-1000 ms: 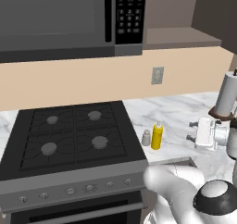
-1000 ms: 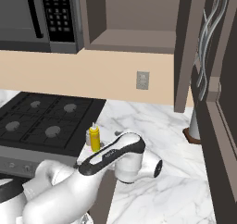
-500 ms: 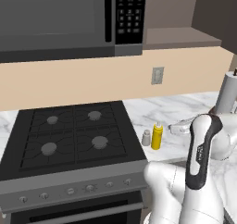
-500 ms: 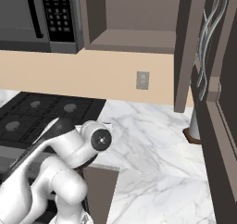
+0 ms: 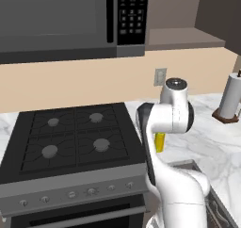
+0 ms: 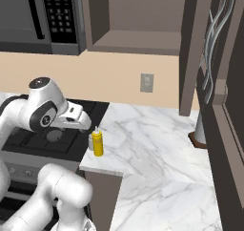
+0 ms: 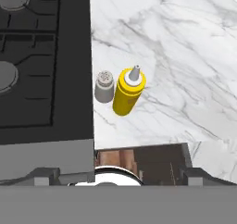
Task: Take 2 condiments from the cabinet and move them on the counter near the stove.Make sure the condiments are lined up with each other, next to each other.
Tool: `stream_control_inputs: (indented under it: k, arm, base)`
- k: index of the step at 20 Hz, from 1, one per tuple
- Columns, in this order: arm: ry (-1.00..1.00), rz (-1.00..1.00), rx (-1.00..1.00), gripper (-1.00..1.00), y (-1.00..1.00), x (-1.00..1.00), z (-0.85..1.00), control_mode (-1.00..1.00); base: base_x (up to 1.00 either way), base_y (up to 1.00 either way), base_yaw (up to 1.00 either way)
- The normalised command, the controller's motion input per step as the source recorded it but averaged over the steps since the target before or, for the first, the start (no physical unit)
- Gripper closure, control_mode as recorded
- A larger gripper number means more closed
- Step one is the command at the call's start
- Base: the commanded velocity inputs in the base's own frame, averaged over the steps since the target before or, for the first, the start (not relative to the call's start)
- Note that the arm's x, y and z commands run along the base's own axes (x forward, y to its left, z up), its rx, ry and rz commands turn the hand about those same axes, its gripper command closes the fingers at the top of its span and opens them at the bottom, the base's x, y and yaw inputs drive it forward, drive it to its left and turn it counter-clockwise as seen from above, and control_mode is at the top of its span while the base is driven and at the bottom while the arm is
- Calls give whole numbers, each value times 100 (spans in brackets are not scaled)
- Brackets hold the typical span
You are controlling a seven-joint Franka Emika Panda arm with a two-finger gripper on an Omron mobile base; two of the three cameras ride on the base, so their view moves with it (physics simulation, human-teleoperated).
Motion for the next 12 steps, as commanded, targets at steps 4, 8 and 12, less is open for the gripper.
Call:
stream_control_inputs:
  k: [4, 8, 12]
  arm:
    - [44, -24, -30, -100, 3, 0, 26, -100]
    - [0, -1, -8, -100, 0, -13, 0, -100]
    - [-19, 0, 0, -100, 0, -31, -5, -100]
  base:
    - [0, 0, 0]
    - [0, 0, 0]
    - [0, 0, 0]
